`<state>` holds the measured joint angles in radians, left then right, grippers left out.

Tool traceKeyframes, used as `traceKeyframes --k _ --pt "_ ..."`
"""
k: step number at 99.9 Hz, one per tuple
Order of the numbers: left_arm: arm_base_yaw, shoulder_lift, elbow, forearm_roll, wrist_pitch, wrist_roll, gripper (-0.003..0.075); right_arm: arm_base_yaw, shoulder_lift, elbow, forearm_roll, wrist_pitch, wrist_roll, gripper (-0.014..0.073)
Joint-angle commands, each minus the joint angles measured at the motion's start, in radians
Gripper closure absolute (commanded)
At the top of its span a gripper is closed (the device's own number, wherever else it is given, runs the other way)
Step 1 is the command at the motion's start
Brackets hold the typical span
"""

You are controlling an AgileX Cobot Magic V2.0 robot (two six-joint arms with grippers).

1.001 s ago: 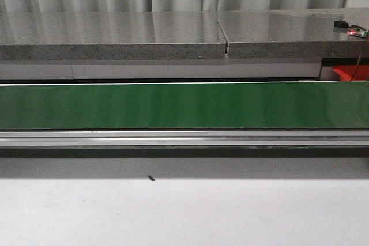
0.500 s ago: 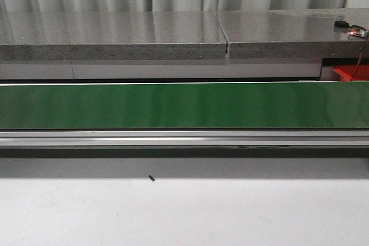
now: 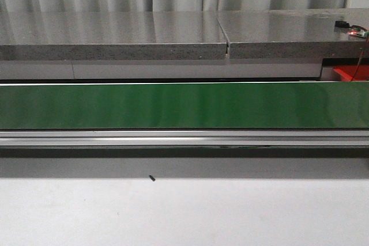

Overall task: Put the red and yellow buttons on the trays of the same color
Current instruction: 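Carry the yellow button onto the green belt and open the left gripper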

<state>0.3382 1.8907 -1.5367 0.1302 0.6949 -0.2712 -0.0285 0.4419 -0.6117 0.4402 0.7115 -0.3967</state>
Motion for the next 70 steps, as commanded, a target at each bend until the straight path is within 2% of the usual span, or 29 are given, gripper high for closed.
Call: traceKeyframes --k 1,11,20,46,70 --pt "-0.002 -0.109 -0.031 -0.097 0.016 0.095 0.0640 -0.003 0.003 -0.023 0.016 -0.065 -0.004 0.0662" --pt "-0.002 -0.161 -0.031 -0.236 0.044 0.213 0.0640 -0.003 0.003 -0.023 0.016 -0.065 -0.004 0.0662" --pt "-0.004 -0.198 -0.031 -0.310 0.073 0.246 0.0640 -0.003 0.003 -0.023 0.016 -0.065 -0.004 0.0662" --pt "-0.080 -0.254 0.005 -0.306 0.134 0.271 0.0640 -0.003 0.003 -0.023 0.016 -0.065 -0.004 0.0662" --pt "-0.160 -0.314 0.172 -0.306 0.046 0.271 0.0640 -0.003 0.003 -0.023 0.016 -0.065 -0.004 0.0662"
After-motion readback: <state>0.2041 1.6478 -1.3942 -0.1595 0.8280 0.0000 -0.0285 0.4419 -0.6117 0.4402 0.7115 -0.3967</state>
